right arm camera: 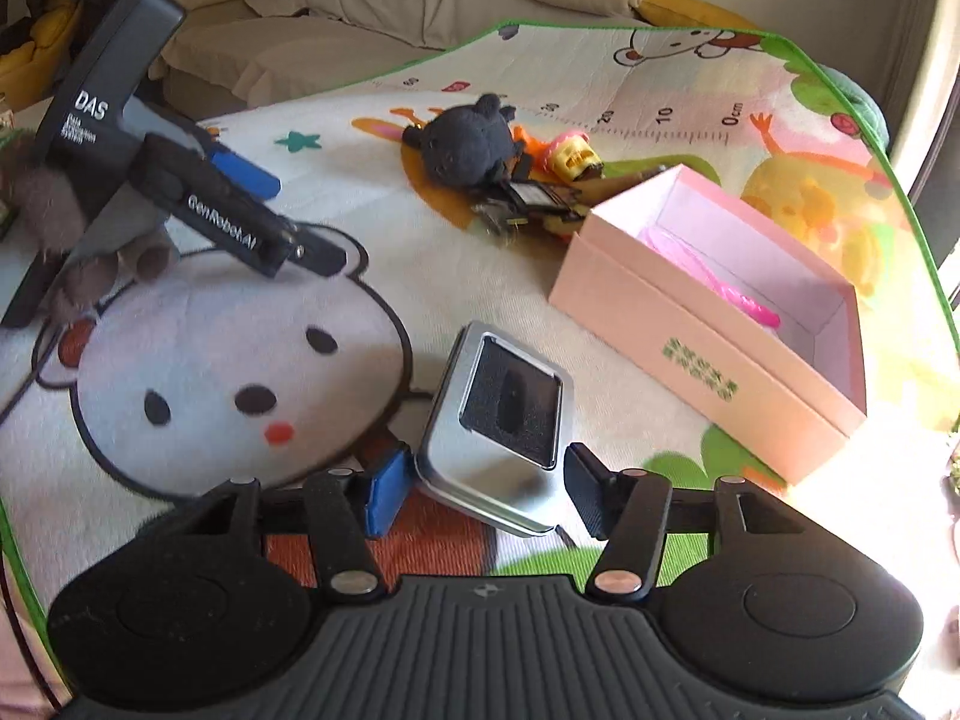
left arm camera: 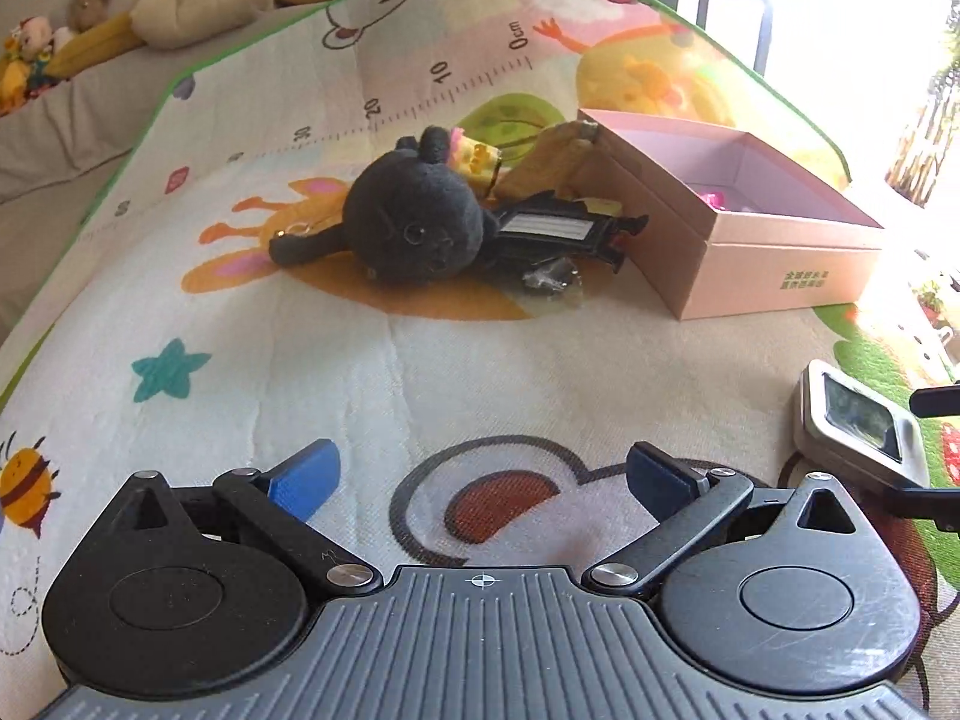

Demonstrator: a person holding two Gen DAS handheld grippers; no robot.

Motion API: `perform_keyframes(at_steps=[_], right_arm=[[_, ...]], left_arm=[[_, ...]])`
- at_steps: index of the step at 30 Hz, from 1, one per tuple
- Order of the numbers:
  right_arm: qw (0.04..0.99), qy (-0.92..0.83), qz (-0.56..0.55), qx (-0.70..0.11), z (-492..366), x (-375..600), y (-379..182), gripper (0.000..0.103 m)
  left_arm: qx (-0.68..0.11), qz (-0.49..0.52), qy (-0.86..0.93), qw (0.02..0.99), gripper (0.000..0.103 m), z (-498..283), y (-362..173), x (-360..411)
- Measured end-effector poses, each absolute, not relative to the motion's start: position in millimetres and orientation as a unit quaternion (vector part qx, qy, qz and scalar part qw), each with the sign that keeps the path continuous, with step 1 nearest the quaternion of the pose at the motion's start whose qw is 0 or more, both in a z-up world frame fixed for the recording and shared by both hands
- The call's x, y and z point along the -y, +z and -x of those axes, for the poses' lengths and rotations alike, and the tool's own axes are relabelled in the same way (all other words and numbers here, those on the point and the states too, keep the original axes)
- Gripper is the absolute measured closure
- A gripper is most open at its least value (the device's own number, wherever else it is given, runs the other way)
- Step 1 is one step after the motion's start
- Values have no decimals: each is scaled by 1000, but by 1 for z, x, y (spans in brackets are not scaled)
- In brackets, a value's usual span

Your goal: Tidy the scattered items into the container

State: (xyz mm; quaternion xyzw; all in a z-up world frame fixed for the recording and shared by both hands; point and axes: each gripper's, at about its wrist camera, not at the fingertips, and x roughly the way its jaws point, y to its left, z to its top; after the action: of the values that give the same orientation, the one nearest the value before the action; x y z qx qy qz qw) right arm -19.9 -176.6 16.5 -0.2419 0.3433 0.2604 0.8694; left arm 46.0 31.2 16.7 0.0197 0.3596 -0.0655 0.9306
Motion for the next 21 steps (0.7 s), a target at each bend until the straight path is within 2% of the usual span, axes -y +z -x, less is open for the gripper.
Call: perform_keyframes(at_steps=[2, 3, 8, 11, 14, 15, 16, 17, 18, 19, 21], right_arm=[[881, 213, 252, -339, 18, 191, 10, 43], [890, 187, 250, -333, 16, 198, 8, 36], [923, 125, 160, -327, 2, 220, 8, 31], [931, 148, 94, -320, 6, 222, 8, 29], [932, 168, 79, -312, 10, 218, 6, 27], [931, 170, 78, -312, 11, 216, 4, 26], [931, 170, 76, -314, 11, 216, 2, 26], [930, 168, 71, -318, 10, 217, 0, 25], [930, 164, 65, -323, 8, 219, -2, 25], [929, 160, 60, -328, 6, 220, -4, 25], [928, 156, 47, -336, 2, 222, -7, 25]], left_arm=[[-349, -32, -75, 934, 0, -53, 20, -19], [-341, -35, -77, 936, 0, -58, 22, -13], [-297, -66, -88, 948, 0, -84, 29, 13], [-270, -115, -79, 953, 0, -95, 27, 27], [-236, -178, -74, 952, 1, -100, 24, 39], [-231, -194, -74, 951, 3, -101, 22, 43], [-229, -211, -77, 947, 21, -102, 20, 47], [-233, -223, -80, 943, 43, -104, 18, 49], [-237, -228, -80, 941, 44, -105, 15, 51], [-238, -230, -80, 940, 37, -107, 13, 52], [-231, -234, -82, 941, 36, -110, 11, 55]])
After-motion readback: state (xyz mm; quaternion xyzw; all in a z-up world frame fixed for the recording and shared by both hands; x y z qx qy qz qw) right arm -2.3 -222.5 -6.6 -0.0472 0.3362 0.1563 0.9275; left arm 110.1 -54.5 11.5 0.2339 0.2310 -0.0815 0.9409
